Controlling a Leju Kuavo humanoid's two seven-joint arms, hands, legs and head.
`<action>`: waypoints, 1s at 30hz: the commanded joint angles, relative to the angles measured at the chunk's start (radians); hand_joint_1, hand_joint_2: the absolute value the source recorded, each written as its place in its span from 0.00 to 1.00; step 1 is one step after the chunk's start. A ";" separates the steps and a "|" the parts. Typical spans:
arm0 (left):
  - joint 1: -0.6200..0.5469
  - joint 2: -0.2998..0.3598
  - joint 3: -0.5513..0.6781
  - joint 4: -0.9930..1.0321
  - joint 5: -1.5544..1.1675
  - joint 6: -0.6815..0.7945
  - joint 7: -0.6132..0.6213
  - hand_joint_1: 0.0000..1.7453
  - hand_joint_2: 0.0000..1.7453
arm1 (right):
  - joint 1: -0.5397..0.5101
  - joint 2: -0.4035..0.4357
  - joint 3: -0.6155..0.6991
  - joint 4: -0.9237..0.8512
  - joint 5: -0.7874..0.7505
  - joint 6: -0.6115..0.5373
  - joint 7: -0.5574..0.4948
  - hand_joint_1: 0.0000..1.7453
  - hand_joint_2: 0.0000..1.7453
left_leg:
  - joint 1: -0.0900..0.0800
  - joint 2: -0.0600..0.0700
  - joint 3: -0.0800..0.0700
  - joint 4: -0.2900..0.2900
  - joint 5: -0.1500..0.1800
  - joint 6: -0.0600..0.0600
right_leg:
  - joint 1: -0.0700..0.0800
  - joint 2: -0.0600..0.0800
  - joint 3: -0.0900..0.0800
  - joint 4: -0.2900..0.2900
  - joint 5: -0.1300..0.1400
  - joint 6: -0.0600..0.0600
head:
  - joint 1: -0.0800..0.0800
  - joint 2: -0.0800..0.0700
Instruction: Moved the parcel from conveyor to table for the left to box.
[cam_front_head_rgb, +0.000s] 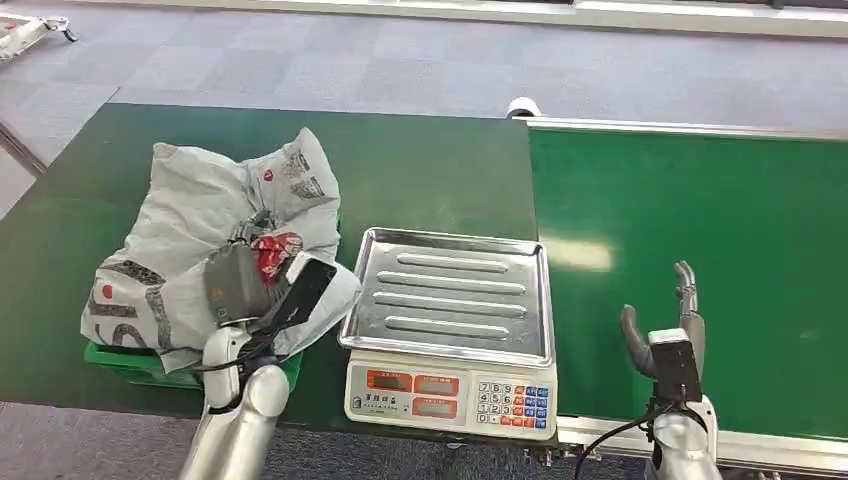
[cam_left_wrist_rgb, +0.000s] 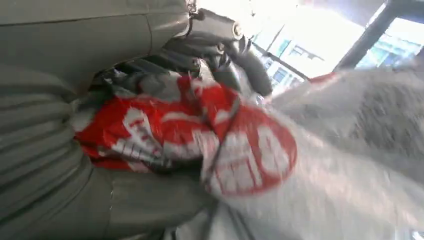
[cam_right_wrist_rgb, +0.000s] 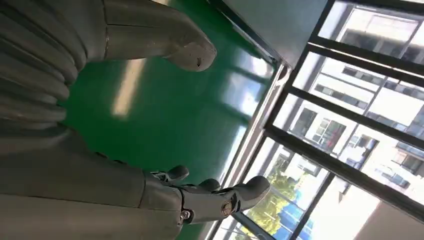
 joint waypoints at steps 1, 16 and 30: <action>-0.017 -0.007 0.073 0.021 0.069 0.203 -0.115 0.00 1.00 | -0.045 0.005 0.037 0.071 -0.005 -0.011 0.004 0.00 1.00 | 0.000 0.003 0.004 -0.002 -0.001 0.000 | 0.001 0.002 0.003 -0.002 0.000 -0.001 | 0.000 0.000; -0.035 -0.118 0.060 -0.123 0.572 0.203 -0.646 0.00 1.00 | -0.046 0.003 0.059 0.074 -0.046 -0.064 0.004 0.00 1.00 | 0.001 0.000 0.001 0.000 -0.001 0.000 | 0.001 -0.001 0.001 -0.001 0.000 -0.001 | 0.000 0.000; -0.063 -0.144 0.057 -0.112 0.546 0.203 -0.646 0.00 1.00 | -0.053 0.001 0.071 0.091 -0.067 -0.094 0.004 0.00 1.00 | 0.001 0.000 0.002 0.000 0.000 0.000 | 0.001 -0.002 0.003 -0.002 0.000 -0.001 | 0.001 0.000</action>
